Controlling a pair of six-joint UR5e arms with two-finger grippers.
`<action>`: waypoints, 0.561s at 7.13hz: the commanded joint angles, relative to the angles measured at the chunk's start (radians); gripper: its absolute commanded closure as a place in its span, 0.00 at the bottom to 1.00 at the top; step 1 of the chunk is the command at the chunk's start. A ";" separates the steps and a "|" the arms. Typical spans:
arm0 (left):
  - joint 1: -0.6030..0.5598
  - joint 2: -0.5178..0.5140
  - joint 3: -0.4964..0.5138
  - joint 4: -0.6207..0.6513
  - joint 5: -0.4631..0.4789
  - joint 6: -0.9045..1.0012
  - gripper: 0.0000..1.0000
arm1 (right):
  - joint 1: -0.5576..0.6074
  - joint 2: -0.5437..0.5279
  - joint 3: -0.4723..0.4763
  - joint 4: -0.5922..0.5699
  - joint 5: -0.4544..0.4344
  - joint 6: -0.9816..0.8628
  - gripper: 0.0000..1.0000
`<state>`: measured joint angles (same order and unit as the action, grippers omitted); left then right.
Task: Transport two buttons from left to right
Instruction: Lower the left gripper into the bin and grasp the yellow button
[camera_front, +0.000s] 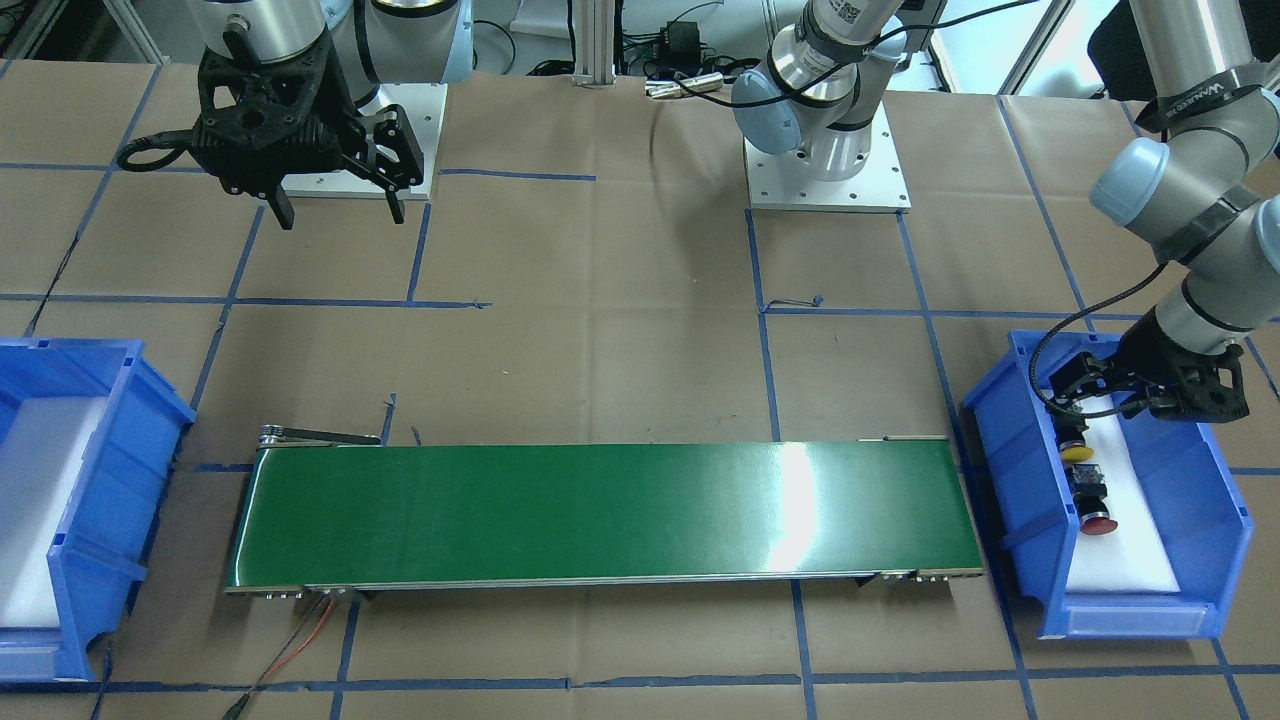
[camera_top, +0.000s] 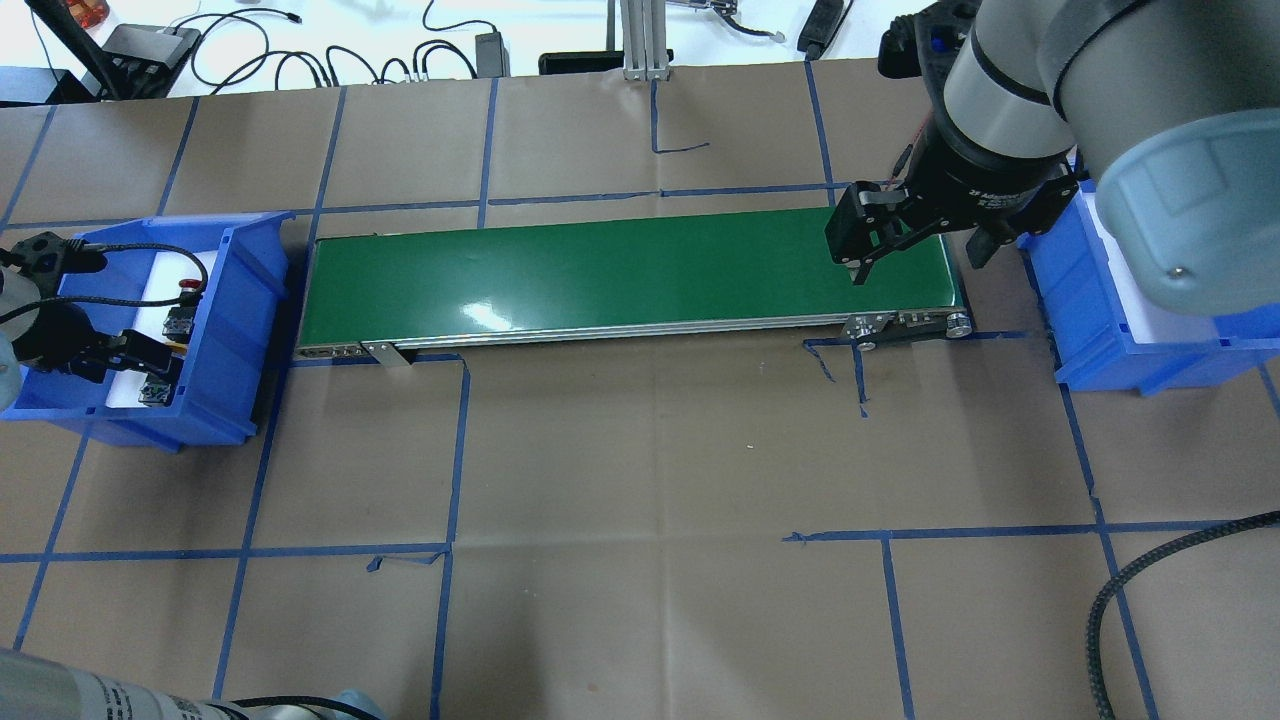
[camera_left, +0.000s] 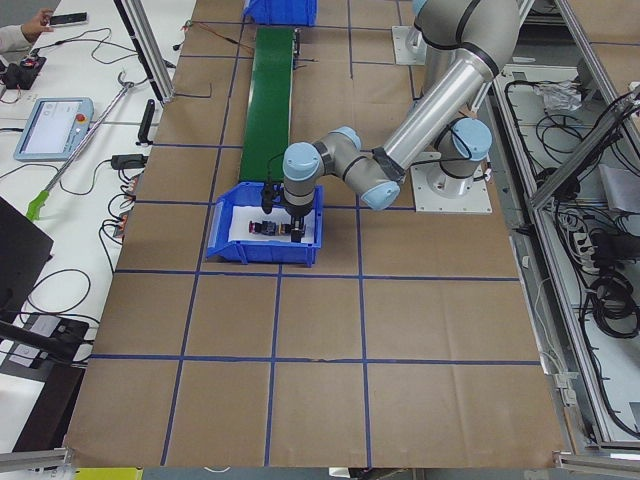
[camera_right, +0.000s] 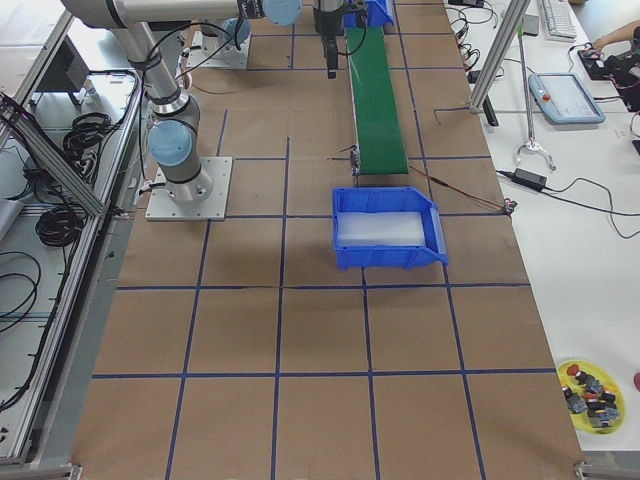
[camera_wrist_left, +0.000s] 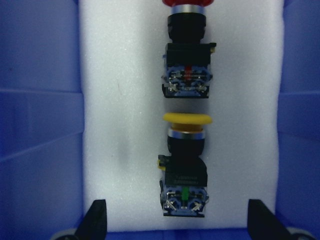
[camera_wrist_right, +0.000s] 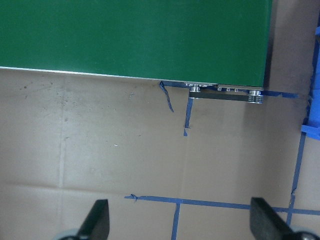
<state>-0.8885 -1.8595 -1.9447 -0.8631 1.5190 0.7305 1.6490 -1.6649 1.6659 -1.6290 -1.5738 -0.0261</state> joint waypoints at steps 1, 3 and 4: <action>-0.035 -0.019 -0.002 0.039 0.001 0.000 0.01 | 0.000 -0.001 0.002 0.001 -0.002 -0.001 0.00; -0.037 -0.059 -0.002 0.079 0.001 0.003 0.01 | 0.000 -0.001 0.002 0.001 -0.002 -0.001 0.00; -0.035 -0.067 0.001 0.088 0.003 0.003 0.01 | 0.000 -0.001 0.002 0.001 0.000 0.000 0.00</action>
<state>-0.9235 -1.9116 -1.9458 -0.7927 1.5205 0.7329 1.6490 -1.6654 1.6670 -1.6276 -1.5747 -0.0269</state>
